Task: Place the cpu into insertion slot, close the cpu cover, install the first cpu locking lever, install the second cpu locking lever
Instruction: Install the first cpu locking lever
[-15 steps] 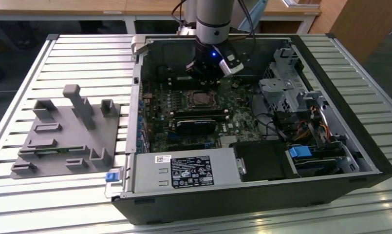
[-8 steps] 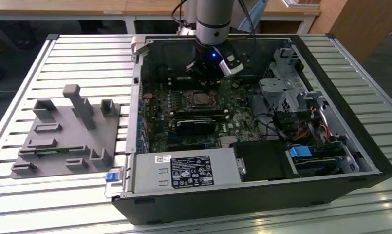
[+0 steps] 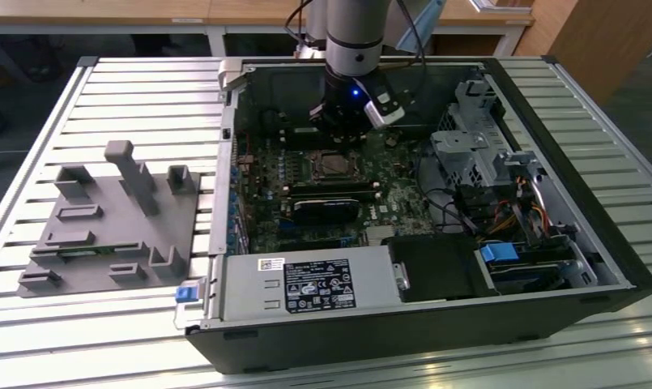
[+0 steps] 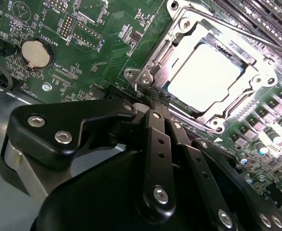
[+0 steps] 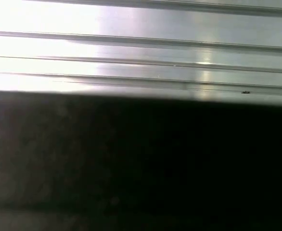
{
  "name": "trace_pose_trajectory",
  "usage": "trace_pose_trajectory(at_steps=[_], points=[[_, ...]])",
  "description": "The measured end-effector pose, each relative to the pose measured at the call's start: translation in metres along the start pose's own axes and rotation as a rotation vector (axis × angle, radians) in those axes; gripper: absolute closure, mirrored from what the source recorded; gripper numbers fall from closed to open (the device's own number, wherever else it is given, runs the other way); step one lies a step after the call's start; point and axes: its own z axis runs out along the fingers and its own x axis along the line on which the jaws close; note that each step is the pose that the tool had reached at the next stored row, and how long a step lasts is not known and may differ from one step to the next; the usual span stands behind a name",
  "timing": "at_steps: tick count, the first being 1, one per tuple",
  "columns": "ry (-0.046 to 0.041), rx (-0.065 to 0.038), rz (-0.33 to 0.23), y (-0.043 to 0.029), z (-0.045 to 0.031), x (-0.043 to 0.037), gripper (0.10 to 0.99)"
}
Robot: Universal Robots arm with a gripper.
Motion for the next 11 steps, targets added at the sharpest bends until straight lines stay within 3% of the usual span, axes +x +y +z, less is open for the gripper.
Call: trace_pose_trajectory(at_steps=[6, 11], points=[[0.0003, -0.022, 0.001, -0.0006, -0.0005, 0.0004, 0.980], [-0.0023, -0.030, 0.001, 0.0006, -0.0027, -0.0004, 0.980]])
